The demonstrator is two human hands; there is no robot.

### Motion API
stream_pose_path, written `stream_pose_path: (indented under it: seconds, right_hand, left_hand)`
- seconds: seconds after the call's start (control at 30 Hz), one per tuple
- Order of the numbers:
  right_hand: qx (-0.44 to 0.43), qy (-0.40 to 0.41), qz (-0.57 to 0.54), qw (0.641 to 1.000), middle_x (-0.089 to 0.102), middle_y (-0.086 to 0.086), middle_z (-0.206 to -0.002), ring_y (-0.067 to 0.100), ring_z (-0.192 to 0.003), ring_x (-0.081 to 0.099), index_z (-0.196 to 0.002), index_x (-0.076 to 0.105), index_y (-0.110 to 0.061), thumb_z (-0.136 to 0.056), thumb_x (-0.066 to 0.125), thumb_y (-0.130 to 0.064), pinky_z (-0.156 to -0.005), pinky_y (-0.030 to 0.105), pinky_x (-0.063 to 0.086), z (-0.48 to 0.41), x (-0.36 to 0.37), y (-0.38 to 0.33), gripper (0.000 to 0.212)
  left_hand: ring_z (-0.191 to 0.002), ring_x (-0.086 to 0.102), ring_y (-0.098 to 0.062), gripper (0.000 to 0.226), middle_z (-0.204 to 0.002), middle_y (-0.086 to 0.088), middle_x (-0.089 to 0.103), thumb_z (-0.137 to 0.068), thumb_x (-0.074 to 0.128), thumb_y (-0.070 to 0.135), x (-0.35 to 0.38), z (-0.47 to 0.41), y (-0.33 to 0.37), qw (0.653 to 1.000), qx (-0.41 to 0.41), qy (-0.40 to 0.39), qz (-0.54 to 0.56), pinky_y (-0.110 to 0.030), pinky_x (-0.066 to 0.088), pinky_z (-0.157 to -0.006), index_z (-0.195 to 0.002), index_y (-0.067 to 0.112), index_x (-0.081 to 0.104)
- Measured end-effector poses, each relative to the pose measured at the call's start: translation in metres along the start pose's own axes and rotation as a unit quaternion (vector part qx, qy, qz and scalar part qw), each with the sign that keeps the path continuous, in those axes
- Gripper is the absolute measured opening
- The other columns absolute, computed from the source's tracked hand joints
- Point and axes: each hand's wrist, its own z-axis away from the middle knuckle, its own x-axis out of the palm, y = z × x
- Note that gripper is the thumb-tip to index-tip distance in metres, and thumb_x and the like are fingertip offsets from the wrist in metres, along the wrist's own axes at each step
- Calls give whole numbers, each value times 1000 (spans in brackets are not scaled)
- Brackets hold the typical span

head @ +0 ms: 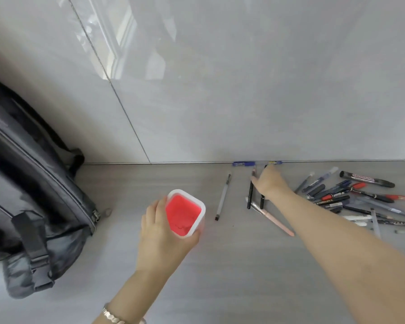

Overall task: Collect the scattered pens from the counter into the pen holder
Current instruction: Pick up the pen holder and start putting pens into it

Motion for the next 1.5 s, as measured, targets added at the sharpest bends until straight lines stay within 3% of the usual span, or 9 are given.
stream_pose_path:
  seconds: [0.17,0.27,0.5,0.77,0.87,1.0,1.1,1.27,1.5]
  right_hand:
    - [29,6,-9,1000,59,17,-78,28,-71,58,-75,48,-2,-78,53,-6,-55,25,46,-20,9,-7,7]
    - [13,-6,-35,999,38,5,-51,21,-49,41,-51,35,-11,-76,55,-6,-37,24,29,-9,-4,-12,33]
    - [-180,9,-403,897,52,-1,-55,5,-38,48,-83,58,-11,-85,57,-5,-42,16,42,117,-51,-53,6]
    - [-219,-127,-272,928,66,-12,-79,5,-71,63,-79,58,-38,-73,74,-22,-65,19,55,155,-21,-18,23]
    - [-209,-13,-259,943,66,-7,-90,2,-76,60,-93,62,-28,-79,67,-30,-69,10,44,127,-34,11,15]
    - [-153,19,111,982,46,14,-131,32,-124,39,-129,42,-7,-80,59,-47,-104,37,31,63,-30,65,66]
    - [-163,-8,319,934,50,13,-124,32,-119,41,-122,44,-7,-79,50,-60,-101,43,33,45,-17,82,69]
    - [-305,59,376,873,60,2,-54,21,-49,59,-56,62,-14,-35,90,-32,-46,22,46,37,14,90,39]
    - [-276,-93,196,936,53,15,-106,35,-99,56,-113,44,-2,-95,39,-12,-76,38,42,40,-9,85,21]
  left_hand:
    - [-116,42,-18,92,-126,3,45,-57,81,38,-1,-10,-17,1000,1,-15,-13,-38,42,-99,-134,21,35]
    - [-115,44,-17,86,-124,7,46,-57,81,38,0,-16,-17,1000,12,-19,-9,-38,43,-98,-131,24,38]
    - [-110,49,-22,86,-120,2,51,-54,82,29,23,-10,-4,997,73,-26,-28,-31,40,-94,-129,21,41]
    - [-111,43,-13,88,-116,10,44,-51,80,38,43,13,21,996,84,-5,-10,-27,36,-94,-128,17,43]
    - [-117,41,-18,90,-125,2,46,-53,84,28,45,26,21,999,47,-2,-12,-27,34,-97,-130,16,40]
    - [-120,41,-20,93,-130,-1,45,-55,83,34,49,41,23,1000,20,3,-20,-32,36,-101,-134,16,38]
    - [-120,40,-20,92,-130,-1,45,-55,83,35,54,53,28,1000,6,10,-12,-32,35,-101,-134,15,38]
    - [-120,39,-18,94,-131,0,43,-57,84,34,61,68,31,1000,-2,12,-5,-26,31,-98,-135,15,35]
    - [-122,38,-15,95,-132,2,42,-57,82,38,69,73,35,1000,-2,18,-8,-25,30,-100,-136,16,34]
